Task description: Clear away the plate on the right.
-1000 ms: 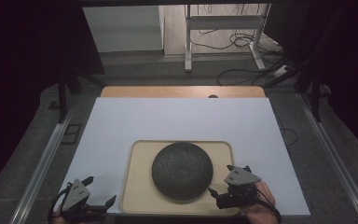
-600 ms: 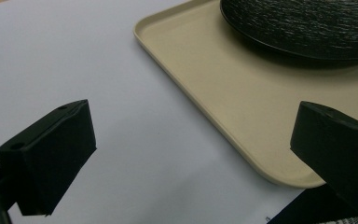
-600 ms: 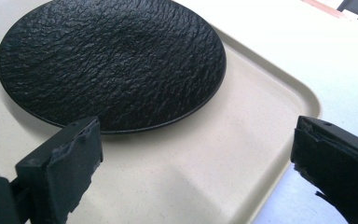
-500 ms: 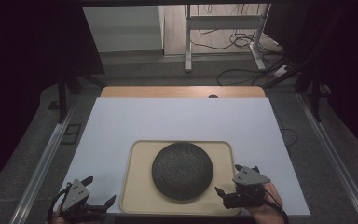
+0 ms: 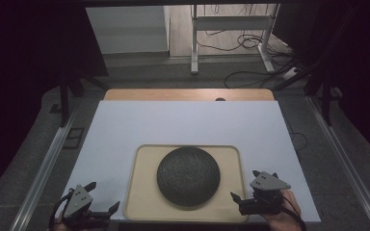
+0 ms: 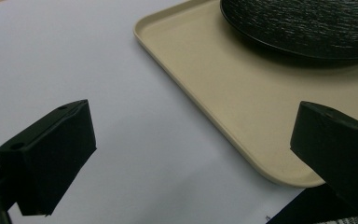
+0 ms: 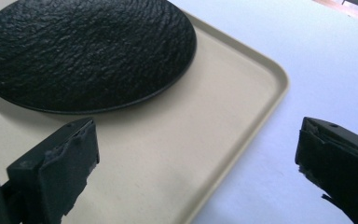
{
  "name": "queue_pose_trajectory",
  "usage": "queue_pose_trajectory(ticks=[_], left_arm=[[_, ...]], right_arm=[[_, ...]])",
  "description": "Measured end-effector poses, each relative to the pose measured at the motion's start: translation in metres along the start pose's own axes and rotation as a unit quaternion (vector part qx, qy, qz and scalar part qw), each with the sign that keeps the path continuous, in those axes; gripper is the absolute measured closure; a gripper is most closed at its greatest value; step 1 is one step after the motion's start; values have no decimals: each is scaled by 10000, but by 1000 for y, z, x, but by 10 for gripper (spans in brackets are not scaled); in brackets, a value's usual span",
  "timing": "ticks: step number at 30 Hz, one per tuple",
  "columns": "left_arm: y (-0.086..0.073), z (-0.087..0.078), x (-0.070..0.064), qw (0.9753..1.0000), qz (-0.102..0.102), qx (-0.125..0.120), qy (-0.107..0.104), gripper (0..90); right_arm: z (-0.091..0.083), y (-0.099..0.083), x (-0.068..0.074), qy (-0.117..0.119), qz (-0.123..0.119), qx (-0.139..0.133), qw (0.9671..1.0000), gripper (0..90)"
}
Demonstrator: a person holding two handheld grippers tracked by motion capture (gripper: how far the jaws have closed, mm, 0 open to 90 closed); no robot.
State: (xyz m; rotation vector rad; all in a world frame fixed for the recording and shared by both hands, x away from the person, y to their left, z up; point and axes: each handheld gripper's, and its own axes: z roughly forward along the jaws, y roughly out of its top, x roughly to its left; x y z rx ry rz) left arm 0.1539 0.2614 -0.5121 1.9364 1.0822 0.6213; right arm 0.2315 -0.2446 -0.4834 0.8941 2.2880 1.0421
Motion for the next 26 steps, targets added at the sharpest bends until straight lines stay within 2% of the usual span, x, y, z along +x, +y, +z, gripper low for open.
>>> queue_pose_trajectory(ticks=[6,14,26], left_arm=[[0,0,0,10000,18,12,-3,0],[0,0,0,10000,21,18,-7,0],[1,1,-1,10000,34,29,-10,0]], right_arm=[[-7,-5,-6,-69,95,35,9999,0],[-13,-14,-14,-204,108,74,9997,0],[-14,-26,-21,-343,110,174,9992,0]])
